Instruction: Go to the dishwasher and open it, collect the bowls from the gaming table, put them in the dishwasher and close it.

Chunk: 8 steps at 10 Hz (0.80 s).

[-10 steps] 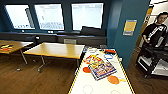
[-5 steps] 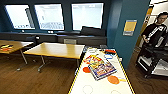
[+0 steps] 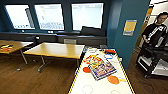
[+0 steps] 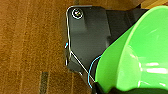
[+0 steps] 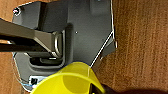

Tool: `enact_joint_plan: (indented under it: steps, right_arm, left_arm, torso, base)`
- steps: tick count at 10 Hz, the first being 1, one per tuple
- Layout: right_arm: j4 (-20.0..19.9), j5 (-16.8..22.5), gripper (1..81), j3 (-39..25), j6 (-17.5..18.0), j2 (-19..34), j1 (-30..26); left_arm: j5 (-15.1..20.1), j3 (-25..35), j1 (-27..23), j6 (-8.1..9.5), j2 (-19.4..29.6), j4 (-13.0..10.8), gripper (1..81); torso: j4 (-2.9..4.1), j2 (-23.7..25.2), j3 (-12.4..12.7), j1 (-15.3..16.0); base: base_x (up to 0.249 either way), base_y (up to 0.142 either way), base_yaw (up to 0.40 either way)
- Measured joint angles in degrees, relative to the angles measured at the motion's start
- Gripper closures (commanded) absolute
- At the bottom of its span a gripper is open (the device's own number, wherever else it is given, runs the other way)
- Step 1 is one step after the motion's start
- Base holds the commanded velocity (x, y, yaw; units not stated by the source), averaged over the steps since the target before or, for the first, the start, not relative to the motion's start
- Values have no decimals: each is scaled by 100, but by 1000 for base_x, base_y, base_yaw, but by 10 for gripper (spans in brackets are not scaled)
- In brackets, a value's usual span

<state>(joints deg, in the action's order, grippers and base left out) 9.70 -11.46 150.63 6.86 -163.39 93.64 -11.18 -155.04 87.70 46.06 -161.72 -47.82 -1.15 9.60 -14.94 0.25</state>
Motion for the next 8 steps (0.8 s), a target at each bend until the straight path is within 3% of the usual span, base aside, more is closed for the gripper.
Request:
enact_joint_plan:
  steps: [8]
  right_arm:
    - [2,-4,811,15,-4,-11,30]
  left_arm:
    - [38,-15,-2,0,-40,-5,811]
  torso:
    - [0,7,2,-9]
  base:
    - [-102,0,0]
